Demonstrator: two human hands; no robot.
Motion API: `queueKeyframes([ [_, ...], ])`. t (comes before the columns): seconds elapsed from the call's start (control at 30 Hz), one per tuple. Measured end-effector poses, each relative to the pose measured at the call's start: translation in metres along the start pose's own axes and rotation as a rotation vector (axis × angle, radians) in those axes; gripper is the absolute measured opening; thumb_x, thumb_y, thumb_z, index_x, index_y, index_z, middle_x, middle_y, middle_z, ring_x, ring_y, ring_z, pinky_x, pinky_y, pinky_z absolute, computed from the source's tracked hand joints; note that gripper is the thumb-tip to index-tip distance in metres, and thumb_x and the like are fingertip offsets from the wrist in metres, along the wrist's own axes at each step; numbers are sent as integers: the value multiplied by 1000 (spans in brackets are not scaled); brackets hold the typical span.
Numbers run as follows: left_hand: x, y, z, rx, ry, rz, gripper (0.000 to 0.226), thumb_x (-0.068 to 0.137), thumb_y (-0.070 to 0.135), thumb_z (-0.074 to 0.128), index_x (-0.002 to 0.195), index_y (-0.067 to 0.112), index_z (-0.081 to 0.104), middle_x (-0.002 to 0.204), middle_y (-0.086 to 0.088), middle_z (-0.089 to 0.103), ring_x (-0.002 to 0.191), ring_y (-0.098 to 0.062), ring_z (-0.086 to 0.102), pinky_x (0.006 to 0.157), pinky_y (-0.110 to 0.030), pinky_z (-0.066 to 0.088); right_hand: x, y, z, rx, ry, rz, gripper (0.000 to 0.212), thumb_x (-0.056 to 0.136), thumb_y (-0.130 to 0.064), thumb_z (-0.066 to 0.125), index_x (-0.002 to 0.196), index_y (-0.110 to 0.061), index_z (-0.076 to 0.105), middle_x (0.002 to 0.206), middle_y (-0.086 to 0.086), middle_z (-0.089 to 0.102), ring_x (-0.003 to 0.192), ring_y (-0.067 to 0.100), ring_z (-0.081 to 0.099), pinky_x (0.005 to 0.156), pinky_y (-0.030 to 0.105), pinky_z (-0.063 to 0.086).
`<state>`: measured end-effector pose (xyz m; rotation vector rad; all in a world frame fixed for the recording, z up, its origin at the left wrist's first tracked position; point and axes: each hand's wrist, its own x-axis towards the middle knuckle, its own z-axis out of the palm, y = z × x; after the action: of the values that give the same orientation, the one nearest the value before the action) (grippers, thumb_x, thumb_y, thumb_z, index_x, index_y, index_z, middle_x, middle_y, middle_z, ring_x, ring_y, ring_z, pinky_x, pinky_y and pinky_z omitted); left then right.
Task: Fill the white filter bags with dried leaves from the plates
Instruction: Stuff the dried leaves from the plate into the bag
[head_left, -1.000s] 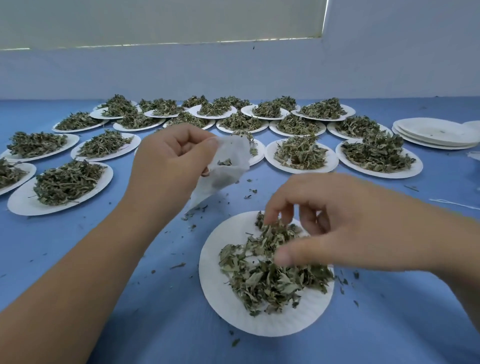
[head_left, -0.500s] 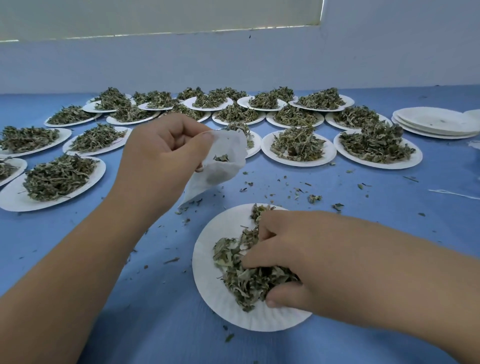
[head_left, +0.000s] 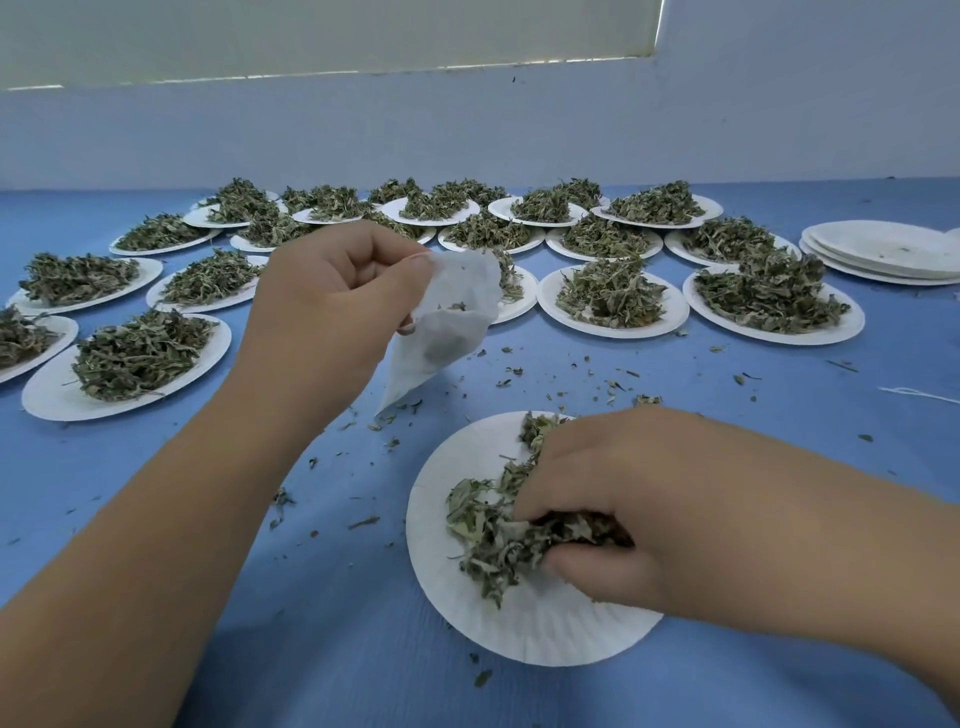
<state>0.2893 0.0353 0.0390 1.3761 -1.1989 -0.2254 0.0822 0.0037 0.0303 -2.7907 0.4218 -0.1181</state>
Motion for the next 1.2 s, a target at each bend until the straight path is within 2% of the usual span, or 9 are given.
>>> queueKeyframes([
  [0.07, 1, 1, -2, 5, 10, -1, 19, 89, 12, 64, 74, 21, 69, 45, 12, 47, 43, -3, 47, 45, -12, 36, 1, 2, 4, -64, 51, -18, 19, 88, -32, 60, 105, -35, 65, 86, -17, 55, 81, 1, 49, 80, 24, 42],
  [0.2, -1, 3, -5, 54, 24, 36, 19, 90, 14, 63, 75, 24, 69, 45, 11, 48, 41, -2, 47, 47, -11, 37, -8, 12, -17, 156, 113, 55, 26, 79, -49, 58, 102, -39, 67, 94, -23, 62, 86, -7, 56, 73, 12, 43],
  [0.3, -4, 6, -4, 159, 37, 94, 17, 90, 15, 63, 76, 24, 68, 49, 3, 52, 44, -7, 47, 48, -8, 36, -9, 21, -21, 291, 162, 77, 25, 75, -51, 61, 97, -40, 68, 91, -24, 64, 66, -4, 58, 59, 10, 43],
  [0.4, -7, 7, -1, 255, 19, 118, 16, 89, 13, 63, 76, 22, 68, 62, -4, 57, 54, -19, 49, 48, -7, 34, -8, 28, -25, 406, 200, 96, 16, 79, -46, 69, 92, -38, 70, 83, -13, 68, 49, 2, 53, 49, 15, 43],
  [0.53, -13, 7, 4, 291, -74, 150, 15, 88, 12, 63, 77, 20, 69, 60, -2, 54, 49, -12, 43, 47, -11, 33, -6, 30, -28, 465, 286, 149, 14, 80, -46, 69, 88, -34, 70, 71, -6, 66, 61, 18, 59, 56, 28, 48],
  [0.7, -20, 6, 14, 323, -178, 202, 12, 87, 8, 64, 78, 13, 71, 56, -4, 51, 47, -8, 41, 47, -8, 31, 1, 26, -21, 434, 428, 215, 16, 75, -44, 63, 80, -30, 70, 59, -14, 57, 49, 1, 48, 51, 11, 39],
  [0.87, -25, 5, 20, 351, -243, 210, 13, 85, 11, 64, 75, 17, 69, 57, -5, 52, 47, -8, 41, 46, -15, 32, 6, 24, -14, 297, 498, 294, 15, 76, -43, 58, 76, -30, 67, 63, -22, 57, 52, 4, 49, 52, 14, 39],
  [1.0, -27, 4, 22, 340, -262, 204, 13, 86, 13, 64, 76, 18, 69, 57, -6, 51, 47, -10, 40, 46, -16, 33, 8, 19, -9, 148, 512, 326, 20, 78, -42, 54, 78, -26, 65, 67, -8, 60, 64, 6, 53, 58, 22, 43],
  [1.2, -30, 2, 25, 328, -283, 193, 13, 86, 14, 63, 76, 21, 68, 54, -4, 50, 45, -7, 38, 45, -11, 30, 11, 9, -6, -52, 491, 315, 35, 77, -45, 41, 85, -21, 65, 79, -6, 56, 77, 8, 50, 68, 36, 47],
])
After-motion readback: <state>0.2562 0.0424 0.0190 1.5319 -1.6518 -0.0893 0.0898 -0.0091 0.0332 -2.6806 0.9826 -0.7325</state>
